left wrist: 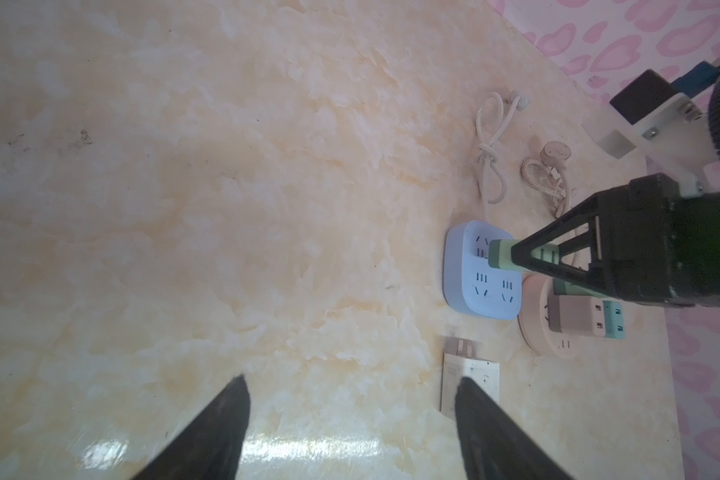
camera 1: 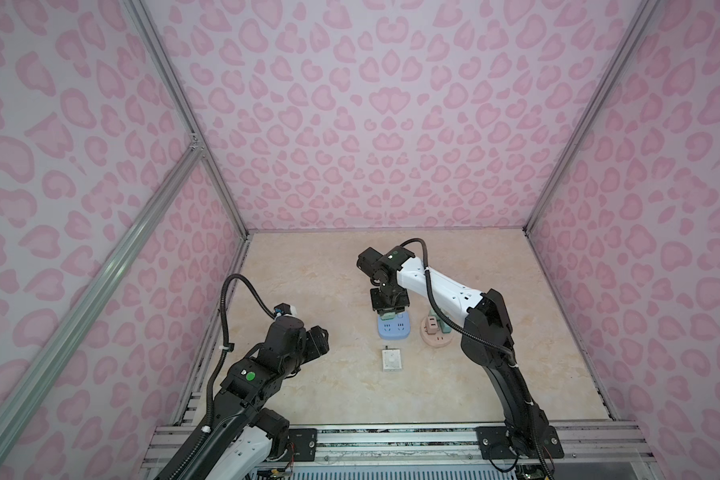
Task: Insert the plug
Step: 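Lower the green adapter prongs into the blue strip socket with the right gripper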
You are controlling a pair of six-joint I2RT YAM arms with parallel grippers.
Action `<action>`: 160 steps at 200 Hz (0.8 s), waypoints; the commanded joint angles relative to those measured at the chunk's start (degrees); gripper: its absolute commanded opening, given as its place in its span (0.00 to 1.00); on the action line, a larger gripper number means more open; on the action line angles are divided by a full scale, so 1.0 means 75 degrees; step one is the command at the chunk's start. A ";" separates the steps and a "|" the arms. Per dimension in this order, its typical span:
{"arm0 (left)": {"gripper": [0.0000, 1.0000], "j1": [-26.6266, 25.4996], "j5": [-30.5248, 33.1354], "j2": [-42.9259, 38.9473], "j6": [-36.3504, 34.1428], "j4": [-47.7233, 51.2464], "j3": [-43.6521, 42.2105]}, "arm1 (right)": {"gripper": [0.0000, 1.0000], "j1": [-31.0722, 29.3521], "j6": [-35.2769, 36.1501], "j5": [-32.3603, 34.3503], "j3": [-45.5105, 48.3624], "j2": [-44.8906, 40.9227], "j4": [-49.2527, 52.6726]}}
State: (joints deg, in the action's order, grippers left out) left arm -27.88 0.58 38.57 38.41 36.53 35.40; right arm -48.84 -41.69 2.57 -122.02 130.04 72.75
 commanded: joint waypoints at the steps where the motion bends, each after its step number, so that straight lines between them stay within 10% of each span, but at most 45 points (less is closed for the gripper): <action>1: 0.80 0.0003 0.0112 0.0023 -0.0045 -0.0002 -0.0017 | 0.00 0.0002 0.0047 -0.0061 0.0045 0.0127 -0.0043; 160: 0.80 0.0005 -0.0147 0.0035 0.0023 -0.0295 -0.0282 | 0.00 0.0306 0.0431 -0.0992 -0.0926 0.1349 0.0626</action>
State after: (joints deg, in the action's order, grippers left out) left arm -27.88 -0.10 38.41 38.54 36.07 33.45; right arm -47.16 -40.95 -1.17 -127.02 135.94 74.35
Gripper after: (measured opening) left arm 0.803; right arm 0.343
